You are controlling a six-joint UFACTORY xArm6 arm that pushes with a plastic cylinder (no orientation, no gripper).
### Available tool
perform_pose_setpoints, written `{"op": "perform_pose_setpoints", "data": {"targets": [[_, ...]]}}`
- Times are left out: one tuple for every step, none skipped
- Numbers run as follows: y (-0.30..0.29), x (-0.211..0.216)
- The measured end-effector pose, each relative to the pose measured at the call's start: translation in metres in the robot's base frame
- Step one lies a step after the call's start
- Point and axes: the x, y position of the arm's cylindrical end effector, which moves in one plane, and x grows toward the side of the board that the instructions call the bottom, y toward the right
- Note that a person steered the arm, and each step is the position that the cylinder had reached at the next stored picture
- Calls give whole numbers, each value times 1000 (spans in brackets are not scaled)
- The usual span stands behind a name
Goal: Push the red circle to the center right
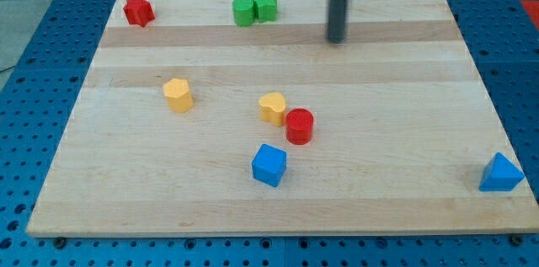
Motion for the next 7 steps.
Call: {"op": "perform_pose_setpoints", "data": {"targets": [[58, 57], [61, 127], [40, 183], [-30, 202], [-69, 202], [-38, 180], [-44, 160]]}}
